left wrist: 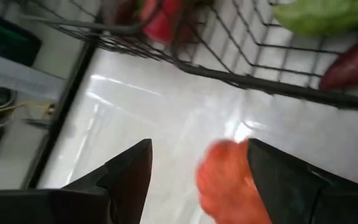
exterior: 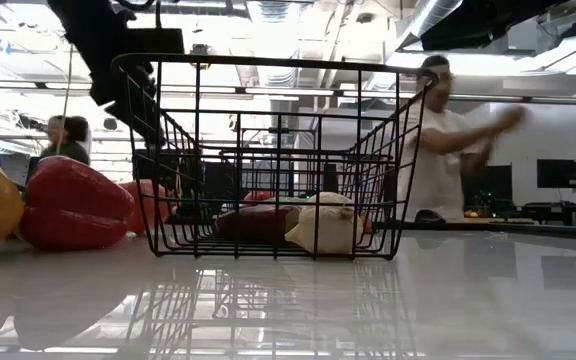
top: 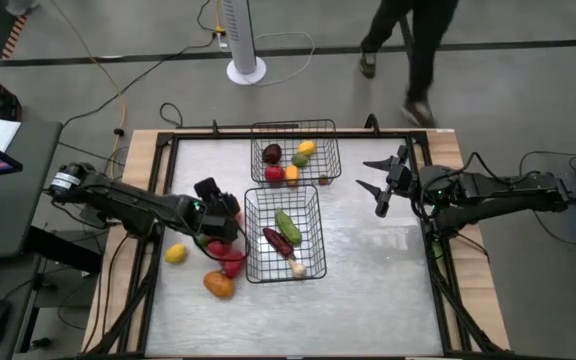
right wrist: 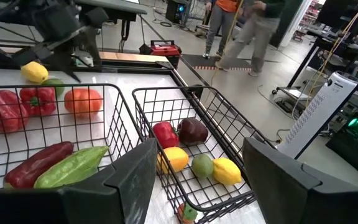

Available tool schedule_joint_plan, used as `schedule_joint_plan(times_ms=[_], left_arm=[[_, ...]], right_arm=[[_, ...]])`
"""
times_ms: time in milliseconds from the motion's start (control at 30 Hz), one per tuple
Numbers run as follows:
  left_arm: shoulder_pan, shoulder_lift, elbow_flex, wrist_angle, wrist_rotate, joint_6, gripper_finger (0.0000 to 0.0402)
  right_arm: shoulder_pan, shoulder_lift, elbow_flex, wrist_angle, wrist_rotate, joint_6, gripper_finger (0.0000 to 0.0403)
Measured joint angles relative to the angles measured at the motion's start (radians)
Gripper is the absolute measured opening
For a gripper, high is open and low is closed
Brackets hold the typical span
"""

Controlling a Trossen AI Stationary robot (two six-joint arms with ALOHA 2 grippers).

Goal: Sort produce into baskets
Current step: Put the orange pumpkin into the bottom wire basket

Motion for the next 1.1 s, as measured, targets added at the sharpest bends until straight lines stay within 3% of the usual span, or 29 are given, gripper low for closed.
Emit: schedule_joint_plan(times_ms=[100, 300, 433, 733, 933, 1100], left_arm=[[0.001, 0.0, 0.025, -0.035, -0.002, -0.039, 0.0248], [0.025, 0.0, 0.027, -0.03, 0.119, -0.153, 0.0249], [0.026, 0.0, 0.026, -0.022, 0.129, -0.196, 0.0258], [0.026, 0.0, -0.089, 0.032, 0.127, -0.243, 0.0331], [0.034, 0.0, -0.167, 0.2, 0.16, -0.221, 0.0384], [0.07, 0.0, -0.25, 0.23, 0.175, -0.234, 0.0397]], right_arm=[[0.0, 0.0, 0.0, 0.0, 0.0, 0.0, 0.0265], [0.0, 0.0, 0.0, 0.0, 0.0, 0.0, 0.0265], [0.0, 0.0, 0.0, 0.0, 0.0, 0.005, 0.0265], [0.0, 0.0, 0.0, 0.0, 0.0, 0.007, 0.0265], [0.0, 0.0, 0.0, 0.0, 0.0, 0.007, 0.0265], [0.0, 0.0, 0.0, 0.0, 0.0, 0.007, 0.0265]])
